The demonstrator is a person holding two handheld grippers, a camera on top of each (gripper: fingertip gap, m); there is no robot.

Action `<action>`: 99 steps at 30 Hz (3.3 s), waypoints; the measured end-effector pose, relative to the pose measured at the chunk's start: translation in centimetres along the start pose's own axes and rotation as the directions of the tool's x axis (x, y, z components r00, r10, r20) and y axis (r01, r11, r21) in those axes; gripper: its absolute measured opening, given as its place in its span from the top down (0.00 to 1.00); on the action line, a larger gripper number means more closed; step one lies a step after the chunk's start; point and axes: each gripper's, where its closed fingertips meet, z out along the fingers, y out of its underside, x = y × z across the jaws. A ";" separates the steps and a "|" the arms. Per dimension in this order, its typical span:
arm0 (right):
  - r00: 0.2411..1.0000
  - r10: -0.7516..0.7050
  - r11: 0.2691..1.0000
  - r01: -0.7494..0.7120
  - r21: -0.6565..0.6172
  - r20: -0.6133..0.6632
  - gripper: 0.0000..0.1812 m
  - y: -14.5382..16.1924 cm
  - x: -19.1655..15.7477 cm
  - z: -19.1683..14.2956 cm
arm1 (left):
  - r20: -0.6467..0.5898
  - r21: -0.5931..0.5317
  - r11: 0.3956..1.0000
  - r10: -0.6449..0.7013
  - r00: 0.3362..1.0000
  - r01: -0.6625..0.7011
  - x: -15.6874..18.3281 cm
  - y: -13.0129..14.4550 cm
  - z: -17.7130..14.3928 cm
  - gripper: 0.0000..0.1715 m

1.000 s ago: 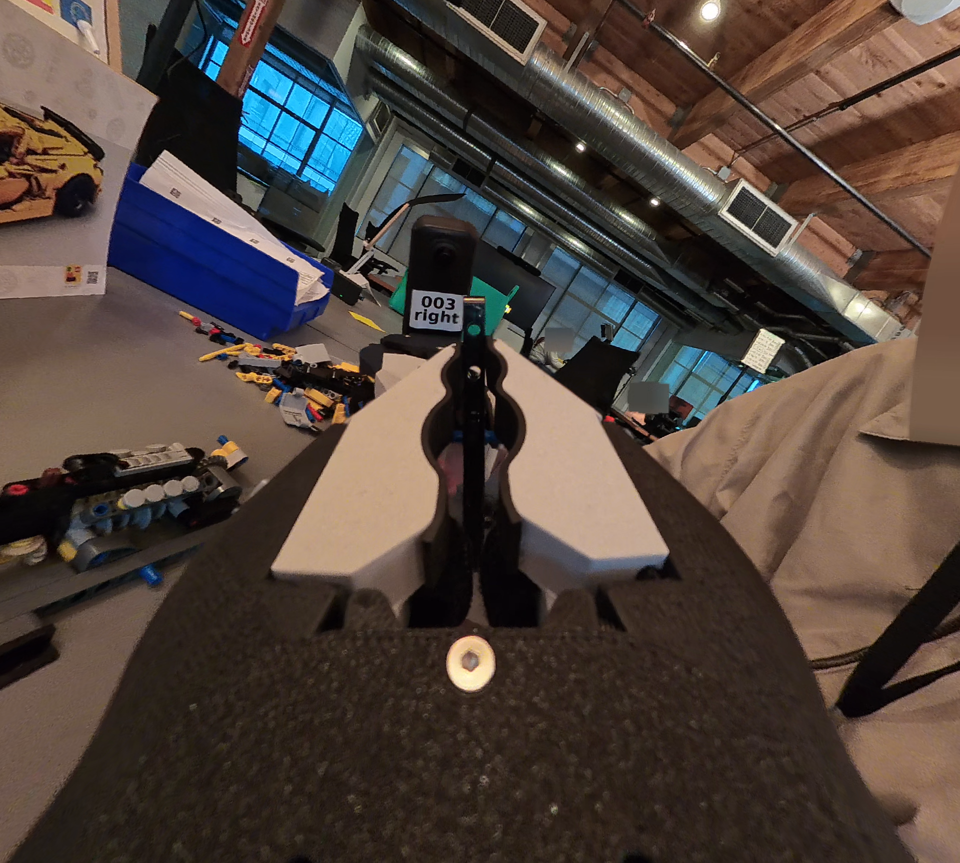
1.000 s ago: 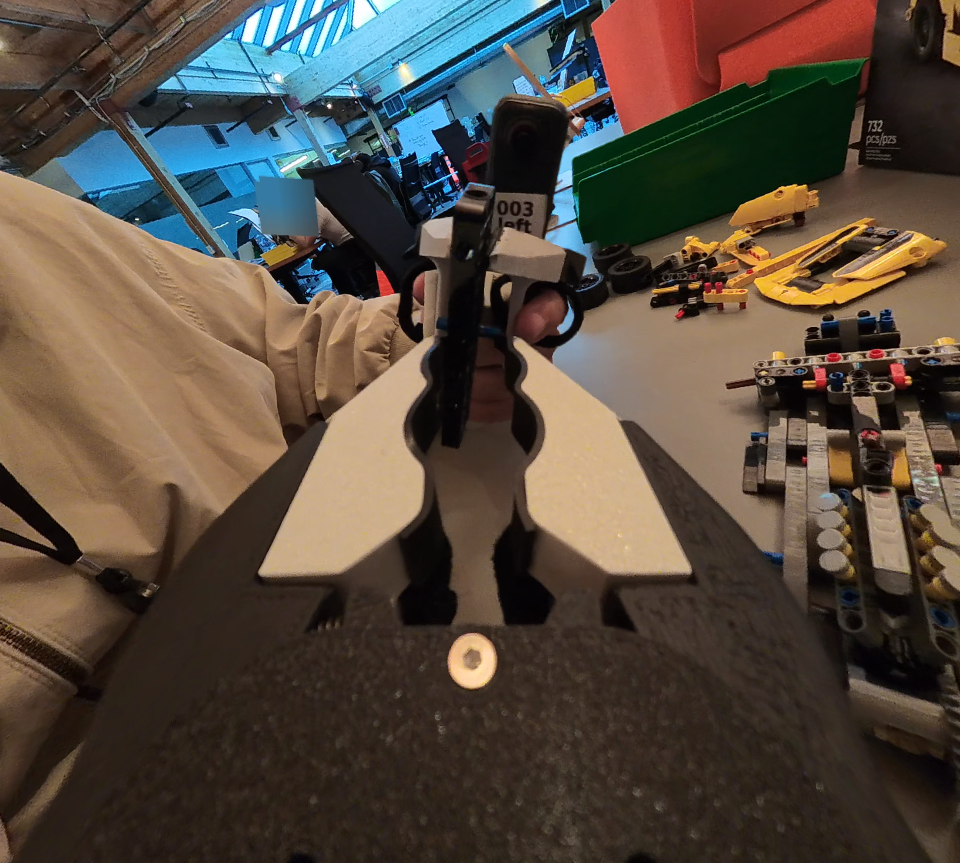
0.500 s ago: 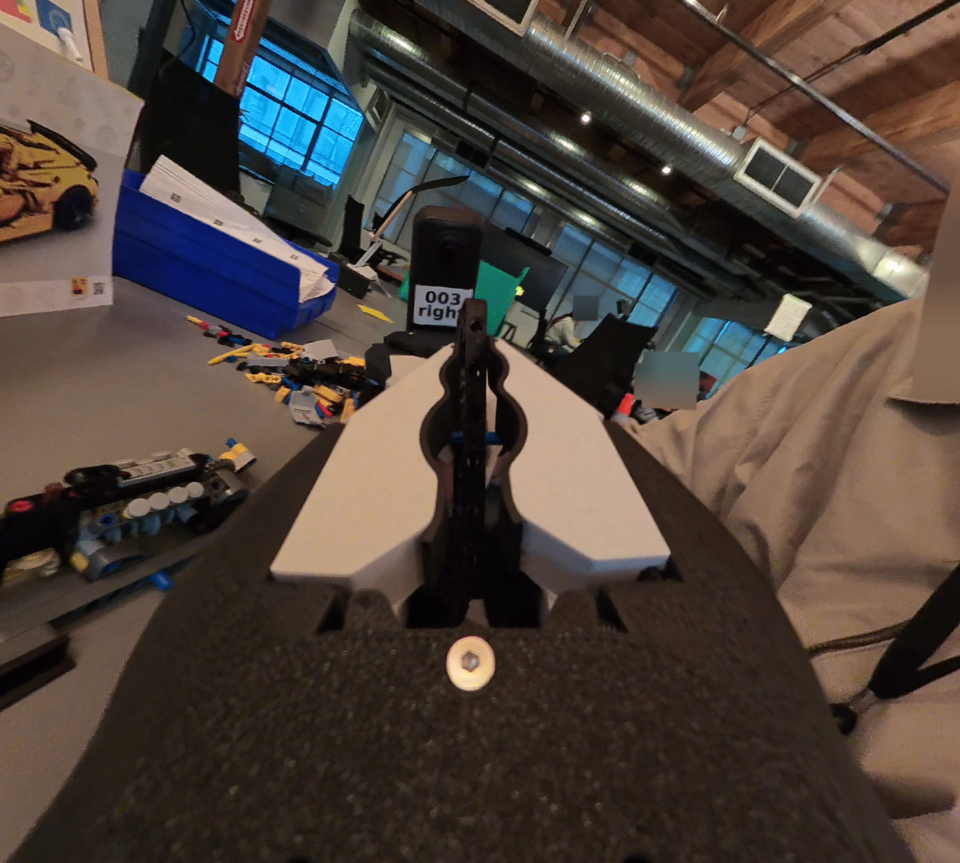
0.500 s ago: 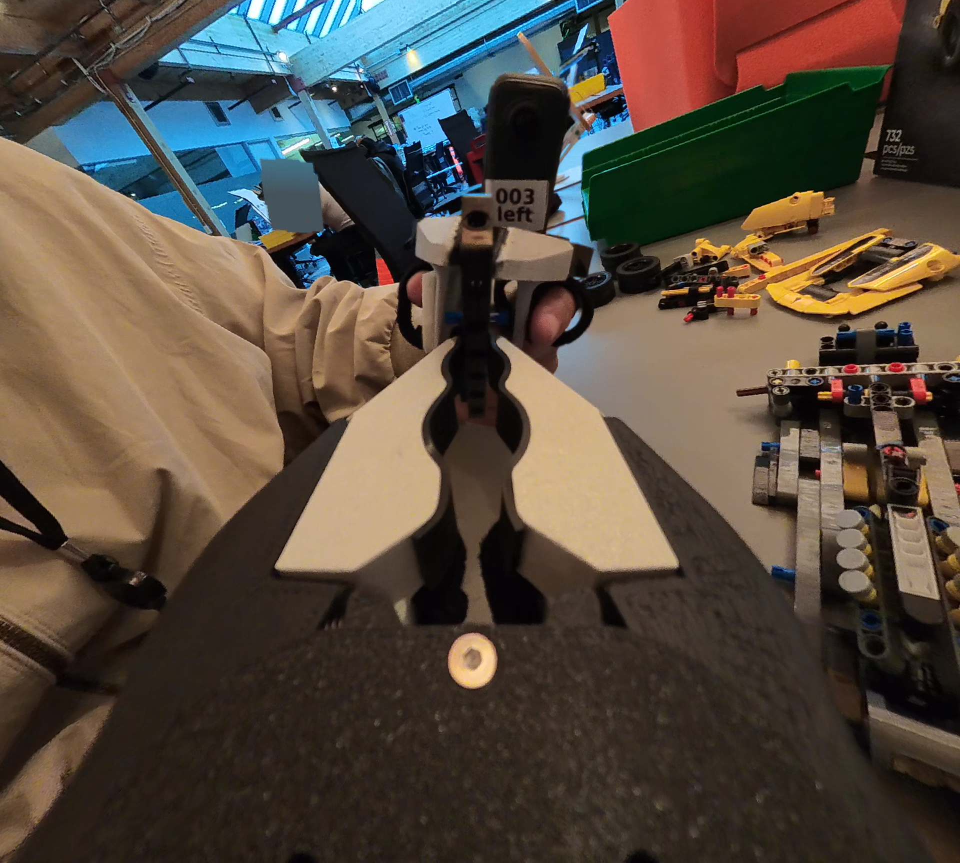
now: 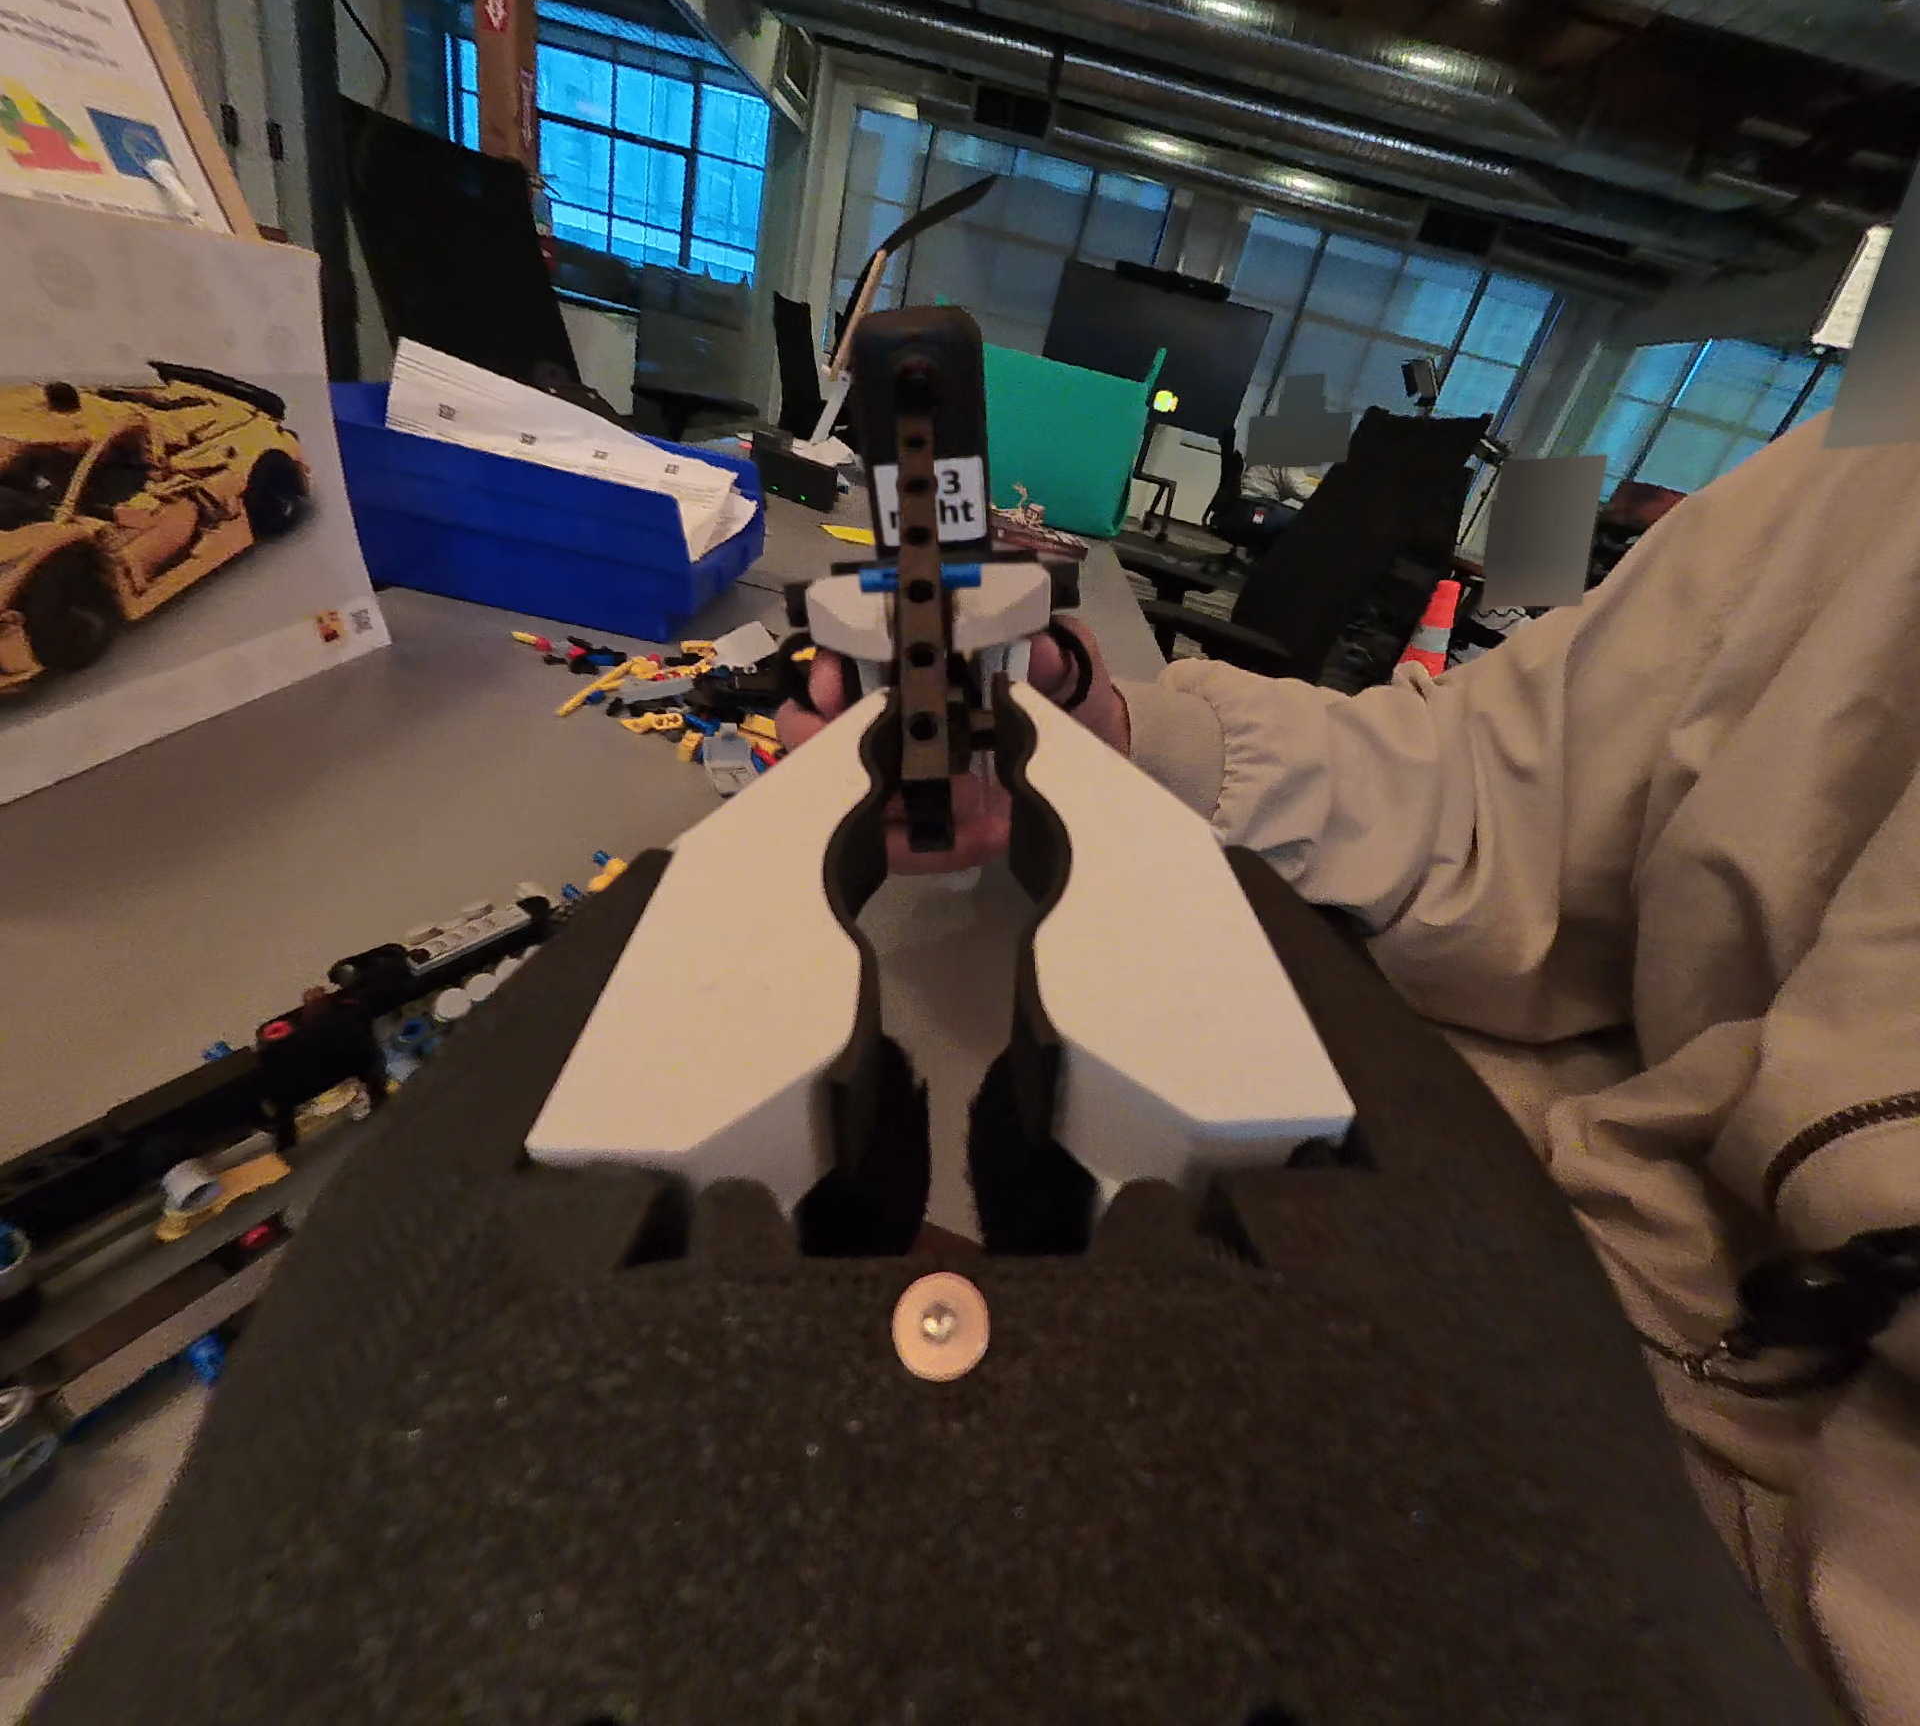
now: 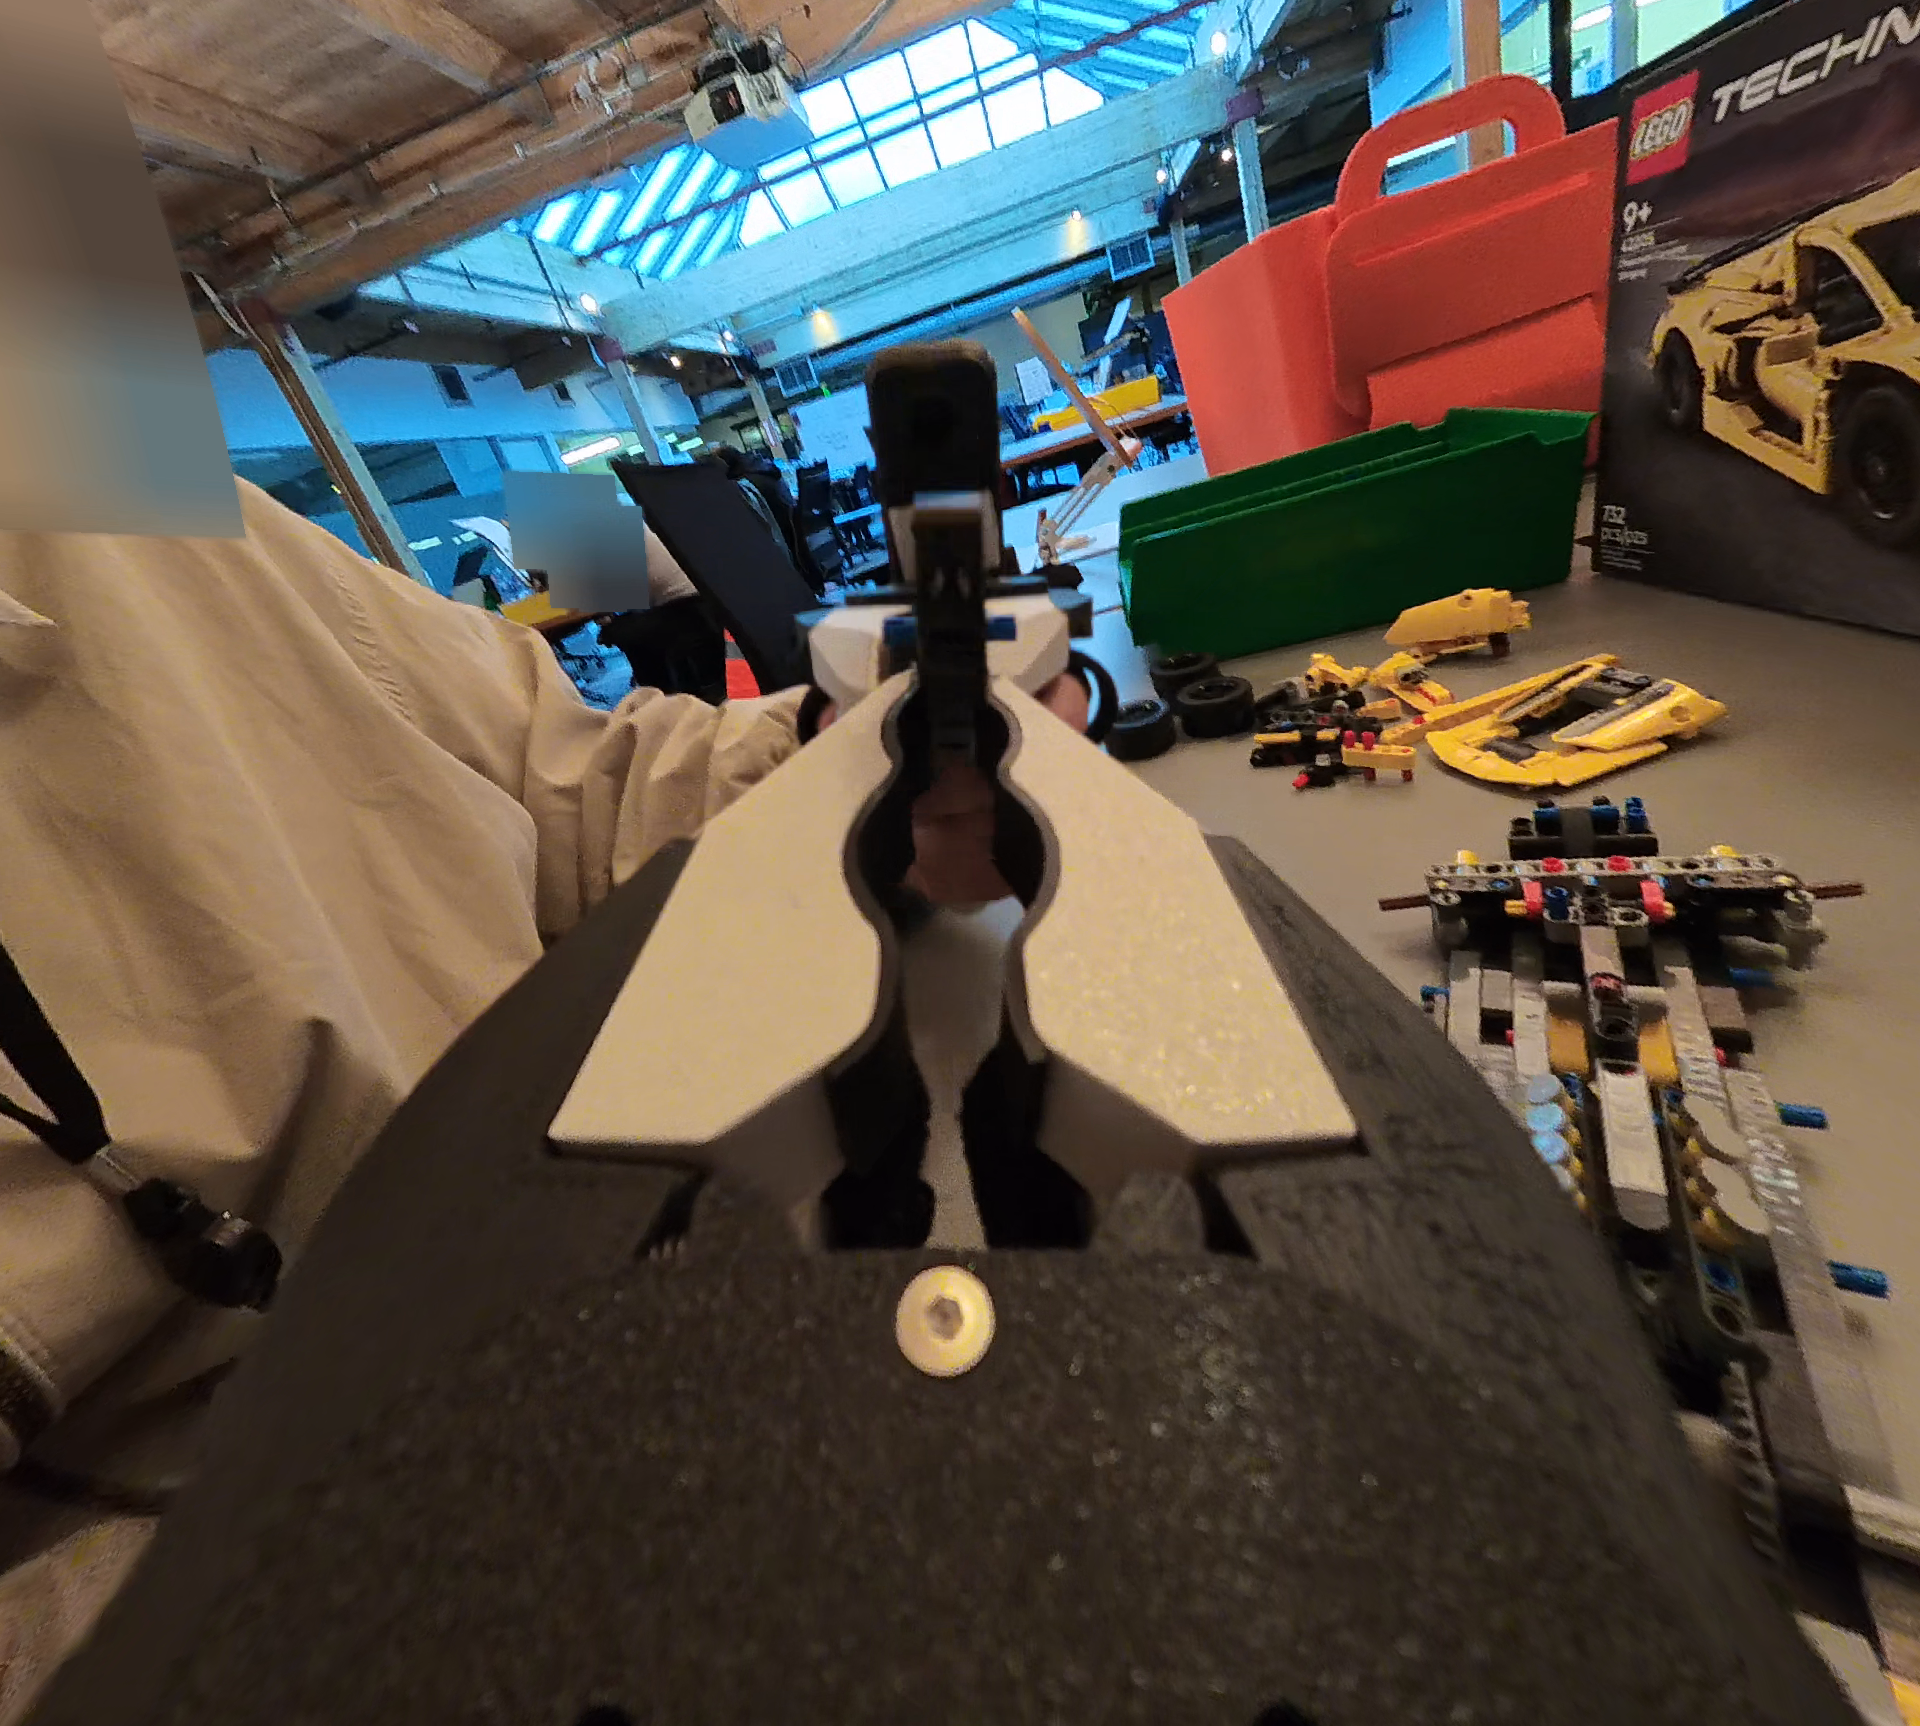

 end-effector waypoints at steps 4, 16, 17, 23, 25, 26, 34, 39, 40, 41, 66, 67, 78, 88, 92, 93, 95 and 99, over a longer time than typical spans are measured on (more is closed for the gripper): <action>1.000 -0.027 0.999 0.026 -0.020 -0.001 0.96 0.6 -0.2 0.3 | -0.010 -0.004 1.000 0.020 1.000 -0.020 0.3 0.0 -0.4 0.91; 0.984 -0.171 0.964 0.156 -0.216 -0.054 0.78 0.9 -0.7 -4.2 | -0.058 -0.304 0.902 0.303 0.951 -0.306 1.2 4.2 -1.0 0.91; 0.992 -0.116 0.969 0.101 -0.223 -0.051 0.78 1.4 -0.5 -3.9 | -0.054 -0.316 0.892 0.323 0.945 -0.323 1.0 4.5 -0.9 0.91; 0.988 -0.145 0.913 0.115 -0.391 -0.048 0.81 5.4 -0.2 -2.3 | -0.039 -0.413 0.855 0.328 0.944 -0.314 0.3 6.6 -0.5 0.91; 0.976 -0.207 0.864 0.149 -0.481 -0.069 0.85 6.8 0.4 -2.2 | -0.027 -0.447 0.828 0.368 0.930 -0.340 -0.2 7.2 -0.5 0.91; 0.964 -0.251 0.838 0.170 -0.519 -0.088 0.85 7.3 0.9 -2.3 | -0.022 -0.465 0.810 0.394 0.919 -0.358 -0.4 7.5 -0.5 0.91; 0.811 -0.573 0.635 0.346 -0.691 -0.120 0.83 8.5 3.2 -2.8 | -0.008 -0.589 0.632 0.618 0.786 -0.503 -1.7 8.7 -0.6 0.91; 0.679 -0.725 0.496 0.397 -0.772 -0.116 0.88 8.4 3.6 -2.8 | -0.027 -0.658 0.523 0.702 0.711 -0.542 -2.5 9.6 -0.9 0.91; 0.653 -0.750 0.458 0.403 -0.793 -0.101 0.89 8.7 3.8 -2.8 | -0.038 -0.673 0.487 0.729 0.684 -0.556 -2.7 9.8 -0.8 0.91; 0.636 -0.767 0.426 0.405 -0.809 -0.085 0.90 9.1 3.9 -2.9 | -0.050 -0.683 0.458 0.748 0.661 -0.570 -2.7 10.0 -0.8 0.91; 0.607 -0.794 0.304 0.400 -0.865 0.002 0.96 9.5 3.7 -3.5 | -0.037 -0.661 0.439 0.791 0.611 -0.608 -2.3 9.2 -0.2 0.90; 0.612 -0.790 0.343 0.388 -0.855 -0.039 0.95 9.3 3.9 -3.3 | -0.025 -0.665 0.436 0.798 0.602 -0.606 -2.7 9.0 -0.3 0.90; 0.893 0.026 0.945 -0.169 -0.279 -0.450 0.84 4.4 5.1 -2.7 | 0.208 -0.636 0.394 0.916 0.343 -0.664 -5.2 3.6 -1.3 0.91; 0.923 0.143 0.954 -0.224 -0.197 -0.358 0.98 3.9 4.1 -1.5 | 0.221 -0.655 0.390 0.918 0.330 -0.647 -4.8 3.6 -0.9 0.90; 0.915 0.191 0.946 -0.268 -0.183 -0.356 0.98 3.4 4.0 -1.6 | 0.262 -0.696 0.343 0.939 0.223 -0.630 -4.8 2.9 -0.7 0.90; 0.910 0.191 0.943 -0.274 -0.190 -0.368 0.98 3.6 4.0 -1.7 | 0.281 -0.689 0.381 0.924 0.258 -0.617 -4.9 3.0 -0.7 0.90; 0.906 0.154 0.940 -0.257 -0.225 -0.394 0.98 3.9 4.1 -1.8 | 0.370 -0.683 0.441 0.896 0.244 -0.582 -5.6 1.9 -1.2 0.90; 0.935 0.018 0.833 -0.211 -0.512 -0.355 0.98 10.3 2.5 -0.4 | 0.645 -0.481 0.711 0.683 0.343 -0.512 -7.2 -4.2 -4.2 0.91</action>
